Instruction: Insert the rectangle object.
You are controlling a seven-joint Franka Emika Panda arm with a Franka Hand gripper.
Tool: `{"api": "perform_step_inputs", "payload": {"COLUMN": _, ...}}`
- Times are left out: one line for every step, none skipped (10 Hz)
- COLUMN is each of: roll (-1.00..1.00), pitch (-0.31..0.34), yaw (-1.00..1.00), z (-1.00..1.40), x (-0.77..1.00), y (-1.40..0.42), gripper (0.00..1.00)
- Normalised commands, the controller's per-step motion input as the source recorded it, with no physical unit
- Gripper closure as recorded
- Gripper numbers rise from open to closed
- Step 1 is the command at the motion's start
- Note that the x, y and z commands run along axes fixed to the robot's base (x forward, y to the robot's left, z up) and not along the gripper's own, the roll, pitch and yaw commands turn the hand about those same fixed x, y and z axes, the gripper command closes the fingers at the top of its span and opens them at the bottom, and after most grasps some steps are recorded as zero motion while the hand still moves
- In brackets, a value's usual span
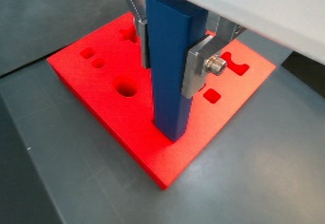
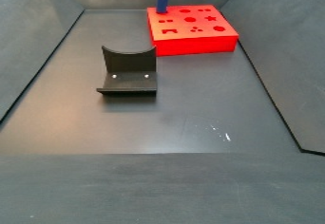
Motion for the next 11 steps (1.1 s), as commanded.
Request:
{"api": "perform_step_inputs", "payload": {"roll": 0.12, "pitch": 0.0, "yaw": 0.0, "z": -0.27, "x": 0.0, "y": 0.0, "gripper": 1.0}}
{"api": "perform_step_inputs", "payload": {"roll": 0.0, "pitch": -0.014, "yaw": 0.0, "z": 0.0, "x": 0.0, "y": 0.0, "gripper": 1.0}}
{"api": "perform_step_inputs", "payload": {"roll": 0.0, "pitch": 0.0, "yaw": 0.0, "z": -0.02, "x": 0.0, "y": 0.0, "gripper": 1.0}}
{"api": "perform_step_inputs", "payload": {"roll": 0.02, "pitch": -0.01, "yaw": 0.04, "z": -0.1, "x": 0.0, "y": 0.0, "gripper": 1.0}}
{"api": "perform_step_inputs", "payload": {"roll": 0.04, "pitch": -0.014, "yaw": 0.5, "z": -0.22, "x": 0.26, "y": -0.04, "gripper": 1.0}}
{"api": "perform_step_inputs", "payload": {"roll": 0.05, "pitch": -0.033, "yaw": 0.38, "z": -0.17, "x": 0.08, "y": -0.11, "gripper": 1.0}}
{"api": "perform_step_inputs", "payload": {"roll": 0.03, "pitch": 0.0, "yaw": 0.04, "z": 0.0, "x": 0.0, "y": -0.08, "gripper": 1.0}}
{"api": "perform_step_inputs", "payload": {"roll": 0.0, "pitch": 0.0, "yaw": 0.01, "z": 0.0, "x": 0.0, "y": -0.03, "gripper": 1.0}}
{"api": "perform_step_inputs", "payload": {"roll": 0.03, "pitch": 0.0, "yaw": -0.03, "z": 0.0, "x": -0.17, "y": 0.0, "gripper": 1.0}}
{"api": "perform_step_inputs", "payload": {"roll": 0.05, "pitch": 0.0, "yaw": -0.14, "z": 0.0, "x": -0.21, "y": -0.01, "gripper": 1.0}}
{"api": "perform_step_inputs", "payload": {"roll": 0.05, "pitch": 0.0, "yaw": 0.0, "z": 0.0, "x": 0.0, "y": -0.05, "gripper": 1.0}}
